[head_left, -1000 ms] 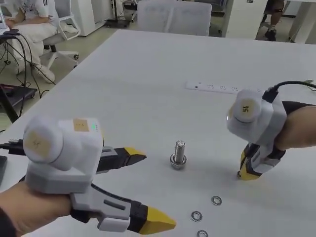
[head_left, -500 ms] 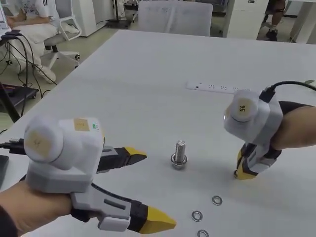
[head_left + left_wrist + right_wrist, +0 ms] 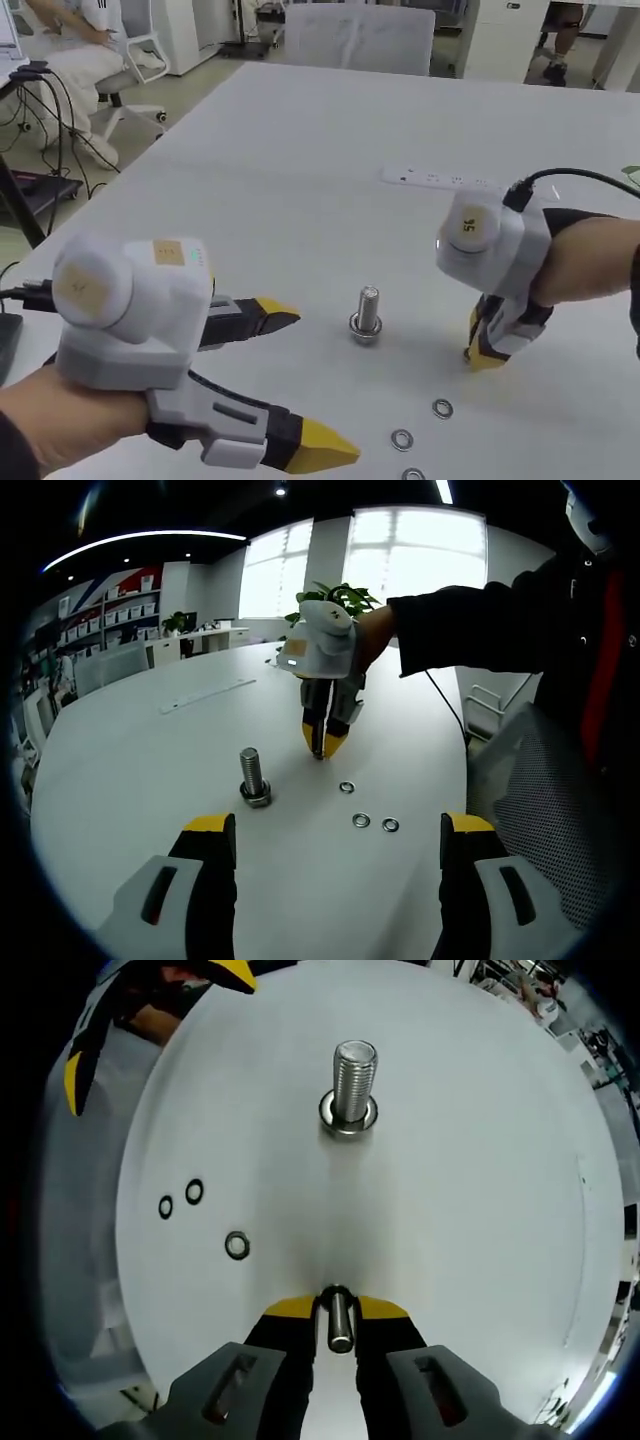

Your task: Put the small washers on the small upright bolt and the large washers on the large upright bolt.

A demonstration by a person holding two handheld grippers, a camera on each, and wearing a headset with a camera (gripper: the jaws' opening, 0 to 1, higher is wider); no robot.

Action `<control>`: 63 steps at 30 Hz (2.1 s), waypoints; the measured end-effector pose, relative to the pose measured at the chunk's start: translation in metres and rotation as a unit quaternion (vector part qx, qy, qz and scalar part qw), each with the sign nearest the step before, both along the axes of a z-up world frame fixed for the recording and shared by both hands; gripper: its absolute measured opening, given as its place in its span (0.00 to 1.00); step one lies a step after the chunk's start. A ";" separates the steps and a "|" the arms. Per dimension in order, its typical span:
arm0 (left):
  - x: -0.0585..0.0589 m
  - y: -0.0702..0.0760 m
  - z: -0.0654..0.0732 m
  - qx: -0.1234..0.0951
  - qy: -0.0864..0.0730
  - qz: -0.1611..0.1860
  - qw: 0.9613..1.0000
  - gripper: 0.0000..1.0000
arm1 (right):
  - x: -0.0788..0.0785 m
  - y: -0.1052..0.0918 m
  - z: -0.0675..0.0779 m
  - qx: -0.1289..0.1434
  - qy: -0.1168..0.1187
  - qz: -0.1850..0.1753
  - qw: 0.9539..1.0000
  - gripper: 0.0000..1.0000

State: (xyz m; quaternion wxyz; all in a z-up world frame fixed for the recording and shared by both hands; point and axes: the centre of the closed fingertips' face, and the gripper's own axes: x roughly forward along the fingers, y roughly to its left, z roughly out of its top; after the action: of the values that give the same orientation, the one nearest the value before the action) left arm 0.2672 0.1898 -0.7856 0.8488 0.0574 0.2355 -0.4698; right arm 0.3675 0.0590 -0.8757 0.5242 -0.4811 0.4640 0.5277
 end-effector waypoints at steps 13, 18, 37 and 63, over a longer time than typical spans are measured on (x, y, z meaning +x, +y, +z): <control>-0.001 0.000 0.000 0.000 0.000 -0.001 1.000 0.84 | 0.004 0.000 0.003 0.020 0.006 -0.013 1.000 0.25; -0.001 -0.001 0.001 0.000 -0.001 -0.002 1.000 0.84 | 0.005 -0.004 0.007 0.022 0.003 -0.017 1.000 0.28; 0.002 -0.003 0.005 -0.003 -0.008 -0.005 1.000 0.84 | 0.000 -0.024 0.025 0.035 -0.009 -0.053 0.998 0.29; -0.002 -0.003 0.016 -0.006 -0.028 -0.004 1.000 0.84 | -0.035 -0.031 0.027 0.031 -0.003 -0.051 0.998 0.29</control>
State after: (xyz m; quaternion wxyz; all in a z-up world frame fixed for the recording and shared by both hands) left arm 0.2655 0.1872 -0.7694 0.8533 0.0669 0.2087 -0.4731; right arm 0.3322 0.0283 -0.8489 0.5665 -0.4414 0.4698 0.5134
